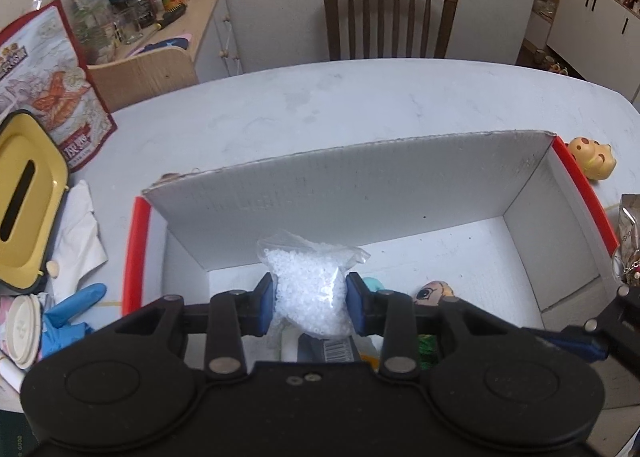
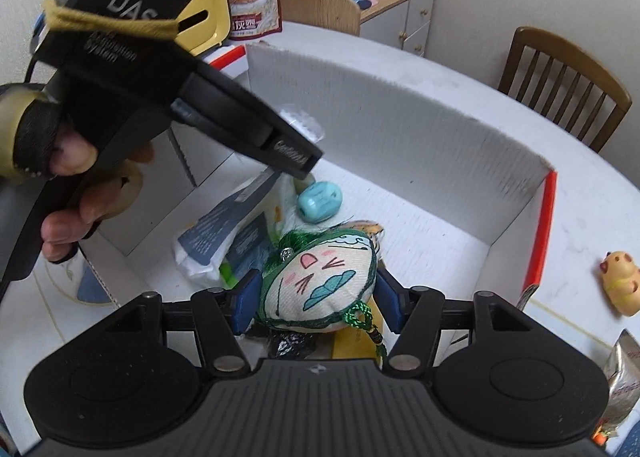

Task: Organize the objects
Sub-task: 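Carry the white pellet bag and green pouch with both grippers over the box, then open the left gripper to drop the white bag while the right releases the green pouch, then lift both grippers out of the box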

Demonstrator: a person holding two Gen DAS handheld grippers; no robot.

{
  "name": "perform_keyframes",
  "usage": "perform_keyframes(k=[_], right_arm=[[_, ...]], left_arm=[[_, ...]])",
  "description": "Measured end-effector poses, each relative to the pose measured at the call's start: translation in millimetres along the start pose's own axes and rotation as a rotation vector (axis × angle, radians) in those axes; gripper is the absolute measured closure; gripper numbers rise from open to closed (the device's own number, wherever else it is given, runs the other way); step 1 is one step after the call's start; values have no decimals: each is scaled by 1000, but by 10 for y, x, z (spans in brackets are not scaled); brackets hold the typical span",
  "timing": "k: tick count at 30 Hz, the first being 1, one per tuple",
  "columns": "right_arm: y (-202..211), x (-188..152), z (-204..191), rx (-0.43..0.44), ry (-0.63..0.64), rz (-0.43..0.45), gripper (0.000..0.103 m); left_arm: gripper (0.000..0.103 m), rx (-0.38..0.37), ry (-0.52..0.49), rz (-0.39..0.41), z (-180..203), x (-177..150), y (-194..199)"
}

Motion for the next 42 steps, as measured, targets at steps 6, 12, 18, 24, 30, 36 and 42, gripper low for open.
perform_keyframes(k=[6,12,18,24,30,36,42], right_arm=[[-21,-33,17,11,-29,-14,42],[-18,-31,14,15,-42,-18,41],[-27,-17,45,16,-50,-23,39],[13,-1,76,11,-65,-6,34],[110,7,152,-4,-96,16,33],[282,7,209,-6,-126,53,30],[493,3,271,-8,-158,90,30]], left_arm=[[65,-16,12,-20,20,41,-98],[63,-2,-11,-74,61,53,-208],[59,-5,7,-109,27,44,-259],[43,-2,24,-111,8,30,-229],[40,8,23,-86,8,37,-155],[36,5,31,-61,17,19,-45],[32,-2,39,-26,42,11,121]])
Point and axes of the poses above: each gripper's, at about its wrist camera, not at the fingertips, and y roughly against the way its jaws point, z to its right, x to its top, the point moved 2 cm from there along -y, roughly the way its jaws point, and after that the axes turned 8 degrees about -x, right-handed, at the moved point
